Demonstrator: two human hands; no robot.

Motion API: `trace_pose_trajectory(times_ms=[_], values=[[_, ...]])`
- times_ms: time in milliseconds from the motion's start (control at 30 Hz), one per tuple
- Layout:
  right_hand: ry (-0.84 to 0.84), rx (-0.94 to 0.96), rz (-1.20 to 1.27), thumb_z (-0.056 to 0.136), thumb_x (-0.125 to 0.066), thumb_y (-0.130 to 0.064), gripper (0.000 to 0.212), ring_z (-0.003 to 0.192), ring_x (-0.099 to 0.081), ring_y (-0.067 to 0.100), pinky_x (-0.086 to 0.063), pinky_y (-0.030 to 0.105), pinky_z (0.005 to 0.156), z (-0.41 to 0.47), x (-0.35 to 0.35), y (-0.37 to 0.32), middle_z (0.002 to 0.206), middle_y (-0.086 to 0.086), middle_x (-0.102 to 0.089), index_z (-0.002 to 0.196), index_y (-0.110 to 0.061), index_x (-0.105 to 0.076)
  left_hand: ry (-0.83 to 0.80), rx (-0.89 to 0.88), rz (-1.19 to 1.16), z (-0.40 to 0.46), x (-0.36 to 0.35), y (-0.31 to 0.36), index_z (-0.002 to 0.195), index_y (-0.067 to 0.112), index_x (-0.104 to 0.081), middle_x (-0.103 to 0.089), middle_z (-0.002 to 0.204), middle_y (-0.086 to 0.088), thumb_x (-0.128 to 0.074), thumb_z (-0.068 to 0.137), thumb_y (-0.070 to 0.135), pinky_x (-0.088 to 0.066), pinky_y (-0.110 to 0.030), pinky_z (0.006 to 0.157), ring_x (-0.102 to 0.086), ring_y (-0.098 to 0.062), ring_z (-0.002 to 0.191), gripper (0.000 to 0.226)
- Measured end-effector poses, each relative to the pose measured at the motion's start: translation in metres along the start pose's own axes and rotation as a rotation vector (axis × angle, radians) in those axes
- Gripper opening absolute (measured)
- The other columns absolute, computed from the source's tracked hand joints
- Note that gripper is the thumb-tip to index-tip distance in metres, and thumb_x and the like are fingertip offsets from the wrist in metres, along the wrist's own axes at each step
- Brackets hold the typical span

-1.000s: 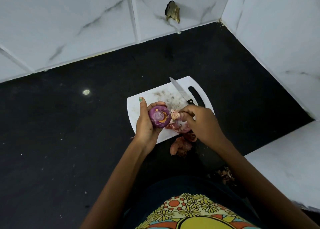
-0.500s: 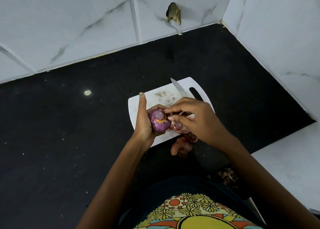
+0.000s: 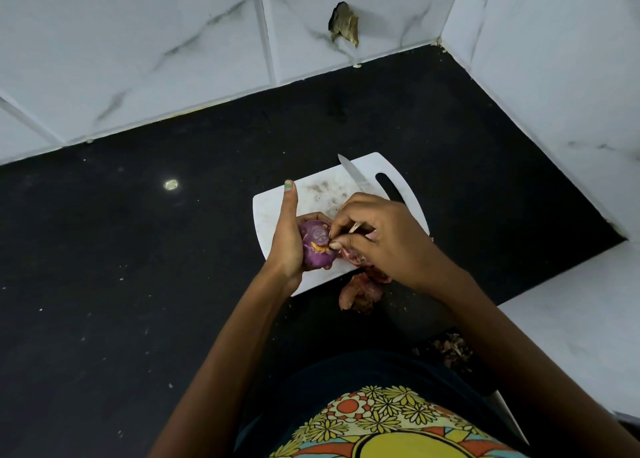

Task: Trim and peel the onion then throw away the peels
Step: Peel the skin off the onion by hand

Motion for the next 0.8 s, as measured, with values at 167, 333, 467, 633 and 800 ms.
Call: trace_pose_trajectory(times_ms=[167, 333, 467, 633, 800], values=[[-0.065, -0.048, -0.033, 0.081, -0.068, -0.009, 0.007, 0.082, -0.057, 0.005, -0.043, 0.007, 0.070, 0.003, -0.001, 0.003, 0.089, -0.004, -0.059, 0.086, -0.011, -0.064, 0.038, -0.027, 0.003, 0.001, -0.001, 0.001, 0.061, 0.008, -0.059, -0.062, 0.054, -0.007, -0.015, 0.087, 0.073, -0.046, -0.024, 0.055, -0.059, -0.016, 0.048, 0.083], [-0.042, -0.074, -0.086, 0.085, -0.063, -0.010, 0.005, 0.081, -0.058, 0.009, -0.041, 0.008, 0.070, 0.002, -0.005, 0.008, 0.092, 0.001, -0.060, 0.089, -0.009, -0.060, 0.138, -0.060, -0.015, 0.001, -0.002, 0.001, 0.062, 0.005, -0.061, -0.062, 0.053, -0.009, -0.017, 0.088, 0.072, -0.045, -0.019, 0.044, -0.060, -0.016, 0.046, 0.084], [-0.033, -0.081, -0.095, 0.086, -0.060, -0.009, 0.003, 0.083, -0.054, 0.008, -0.039, 0.007, 0.071, 0.001, -0.009, 0.010, 0.092, 0.002, -0.058, 0.089, -0.009, -0.059, 0.246, -0.071, -0.048, 0.003, -0.001, -0.003, 0.064, 0.008, -0.065, -0.066, 0.063, -0.011, -0.017, 0.086, 0.075, -0.052, -0.028, 0.054, -0.066, -0.024, 0.060, 0.086], [-0.027, -0.124, -0.057, 0.088, -0.059, -0.012, 0.002, 0.081, -0.053, 0.007, -0.042, 0.010, 0.071, -0.003, -0.010, 0.008, 0.092, 0.003, -0.058, 0.088, -0.011, -0.057, 0.424, -0.172, -0.058, 0.001, -0.003, -0.006, 0.049, 0.018, -0.067, -0.066, 0.057, -0.004, -0.013, 0.085, 0.076, -0.056, -0.048, 0.083, -0.066, -0.027, 0.069, 0.087], [-0.133, -0.141, 0.128, 0.088, -0.061, -0.017, 0.004, 0.072, -0.056, 0.004, -0.048, 0.009, 0.056, -0.011, -0.028, -0.014, 0.091, -0.009, -0.054, 0.090, -0.015, -0.058, 0.487, -0.163, -0.140, 0.008, -0.001, -0.005, 0.042, 0.020, -0.063, -0.059, 0.046, 0.003, -0.017, 0.087, 0.074, -0.053, -0.046, 0.085, -0.061, -0.021, 0.063, 0.084]])
Point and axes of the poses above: each hand's wrist, its own z-axis towards the middle knuckle, its own x-axis out of the back of the hand, y = z × x, the point moved 3 cm from there along z, towards the middle knuckle
